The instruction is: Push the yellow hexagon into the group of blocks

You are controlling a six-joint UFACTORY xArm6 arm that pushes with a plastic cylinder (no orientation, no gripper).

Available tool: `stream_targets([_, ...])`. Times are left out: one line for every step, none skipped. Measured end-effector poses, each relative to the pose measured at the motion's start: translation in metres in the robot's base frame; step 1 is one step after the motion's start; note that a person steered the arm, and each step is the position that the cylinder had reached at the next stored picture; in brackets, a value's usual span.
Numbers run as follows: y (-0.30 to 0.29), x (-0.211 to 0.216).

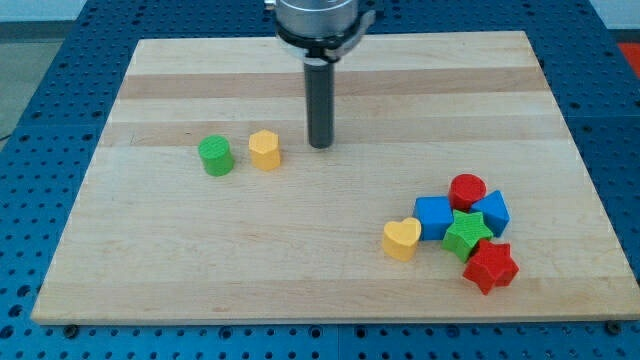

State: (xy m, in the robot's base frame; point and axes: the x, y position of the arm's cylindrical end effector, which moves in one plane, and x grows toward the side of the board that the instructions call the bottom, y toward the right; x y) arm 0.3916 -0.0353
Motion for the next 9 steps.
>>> stream_targets([-0.032,-0.039])
stream_targets([-0.098,-0.020])
stream_targets([-0.075,0.038])
stream_targets([0.021,0.079])
stream_targets([0.033,0.079])
stream_targets([-0.028,0.062])
stream_targets([-0.008,0.037])
stream_targets([0.068,0.031])
stream_targets([0.084,0.026])
